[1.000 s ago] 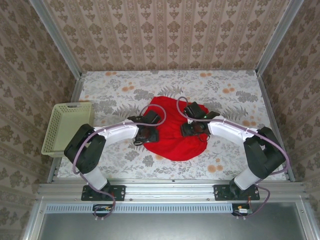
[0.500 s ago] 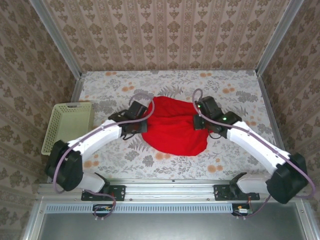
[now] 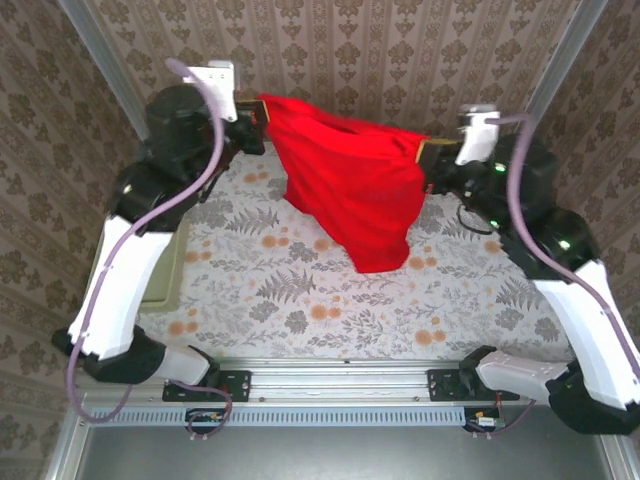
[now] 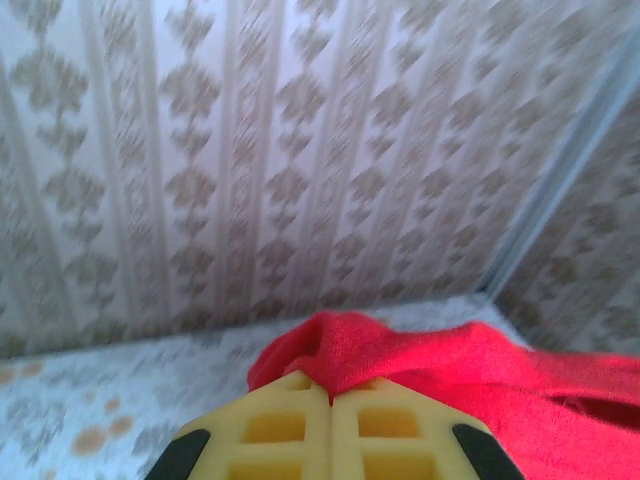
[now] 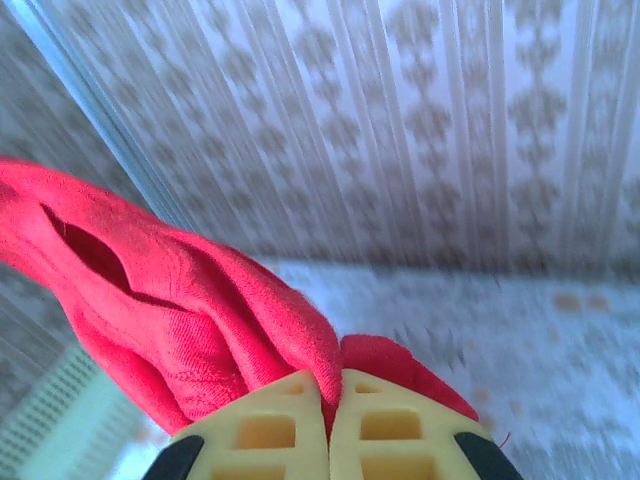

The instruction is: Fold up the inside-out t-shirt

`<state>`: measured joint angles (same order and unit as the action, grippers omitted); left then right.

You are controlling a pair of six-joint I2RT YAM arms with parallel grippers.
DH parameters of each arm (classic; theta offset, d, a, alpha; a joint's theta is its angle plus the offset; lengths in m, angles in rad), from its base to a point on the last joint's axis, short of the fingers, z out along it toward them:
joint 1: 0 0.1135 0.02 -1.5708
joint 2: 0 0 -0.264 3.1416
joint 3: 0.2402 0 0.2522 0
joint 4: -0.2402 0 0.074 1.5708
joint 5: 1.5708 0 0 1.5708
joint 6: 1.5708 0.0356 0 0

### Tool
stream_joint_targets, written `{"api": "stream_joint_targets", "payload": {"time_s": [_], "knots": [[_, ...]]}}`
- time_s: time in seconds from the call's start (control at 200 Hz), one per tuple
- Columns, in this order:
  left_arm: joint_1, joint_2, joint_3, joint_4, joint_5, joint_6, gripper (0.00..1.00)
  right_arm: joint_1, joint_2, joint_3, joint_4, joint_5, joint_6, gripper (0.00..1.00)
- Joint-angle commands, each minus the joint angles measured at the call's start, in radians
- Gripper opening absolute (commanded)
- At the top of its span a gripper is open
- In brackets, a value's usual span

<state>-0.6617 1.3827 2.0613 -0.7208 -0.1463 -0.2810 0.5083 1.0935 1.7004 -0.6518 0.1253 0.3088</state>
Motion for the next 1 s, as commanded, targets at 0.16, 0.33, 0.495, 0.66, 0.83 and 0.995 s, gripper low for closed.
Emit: {"api": "stream_joint_targets", "payload": {"time_s": [0.16,0.33,0.495,0.66,0.83,0.995], "knots": [[0.014,-0.07,-0.27,-0.017,-0.08,0.044,0.0,-0.004,-0.098,-0.165,-0.006,0.132,-0.055,0.0],[0.137,0.117,-0.154,-0.102,0.01,-0.009,0.0,-0.049,0.051,-0.136,-0.02,0.167,-0.071,0.0],[0.16,0.393,0.238,-0.262,0.085,0.004,0.0,-0.163,0.228,0.084,-0.108,0.146,-0.045,0.0],[0.148,0.589,0.653,-0.33,0.168,0.001,0.0,-0.248,0.341,0.309,-0.132,0.094,-0.047,0.0],[0.146,0.514,0.597,-0.191,0.204,0.021,0.0,-0.248,0.279,0.361,-0.093,0.056,-0.07,0.0],[0.156,0.23,0.048,0.079,0.154,0.07,0.0,-0.111,0.134,0.164,-0.029,0.072,-0.116,0.0]]}}
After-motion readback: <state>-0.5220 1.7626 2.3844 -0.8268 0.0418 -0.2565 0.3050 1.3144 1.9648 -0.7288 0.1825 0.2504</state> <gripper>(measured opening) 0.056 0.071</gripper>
